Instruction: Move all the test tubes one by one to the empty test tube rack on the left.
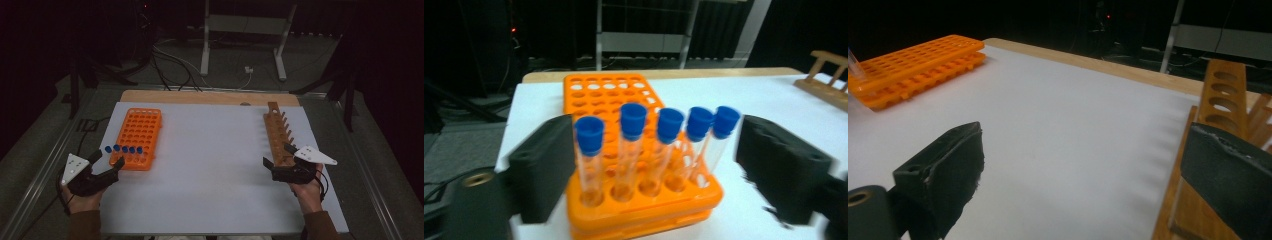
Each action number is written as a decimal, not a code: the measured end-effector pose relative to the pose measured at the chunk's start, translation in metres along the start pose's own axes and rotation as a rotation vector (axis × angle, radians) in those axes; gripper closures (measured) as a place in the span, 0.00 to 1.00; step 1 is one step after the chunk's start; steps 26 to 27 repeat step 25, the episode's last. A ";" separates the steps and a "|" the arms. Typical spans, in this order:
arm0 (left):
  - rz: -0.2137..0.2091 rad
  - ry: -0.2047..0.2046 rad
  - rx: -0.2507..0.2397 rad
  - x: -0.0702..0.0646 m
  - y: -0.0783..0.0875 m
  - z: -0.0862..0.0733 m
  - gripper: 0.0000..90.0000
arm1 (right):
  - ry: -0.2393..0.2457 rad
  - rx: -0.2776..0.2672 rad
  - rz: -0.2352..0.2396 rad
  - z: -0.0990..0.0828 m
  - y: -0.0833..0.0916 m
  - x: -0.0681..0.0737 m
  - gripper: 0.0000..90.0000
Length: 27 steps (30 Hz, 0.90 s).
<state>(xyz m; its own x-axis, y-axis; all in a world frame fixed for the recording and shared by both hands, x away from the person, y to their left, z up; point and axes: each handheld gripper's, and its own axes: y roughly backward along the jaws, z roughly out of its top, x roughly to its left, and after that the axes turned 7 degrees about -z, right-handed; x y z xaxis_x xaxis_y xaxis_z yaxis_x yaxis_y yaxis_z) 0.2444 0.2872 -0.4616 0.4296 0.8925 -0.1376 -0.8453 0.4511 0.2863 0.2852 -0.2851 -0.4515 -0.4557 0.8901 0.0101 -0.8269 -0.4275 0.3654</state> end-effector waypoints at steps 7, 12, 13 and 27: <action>-0.004 -0.012 0.010 -0.006 -0.005 -0.001 0.02 | -0.020 -0.023 -0.025 -0.014 0.009 -0.006 0.03; -0.001 -0.024 0.015 -0.008 -0.007 -0.003 0.01 | -0.026 -0.025 -0.040 -0.023 0.014 -0.008 0.03; -0.001 -0.024 0.014 -0.007 -0.007 -0.003 0.01 | -0.028 -0.026 -0.041 -0.025 0.014 -0.008 0.03; 0.023 -0.001 -0.002 -0.002 -0.002 -0.006 0.01 | -0.040 -0.031 -0.055 -0.033 0.018 -0.012 0.01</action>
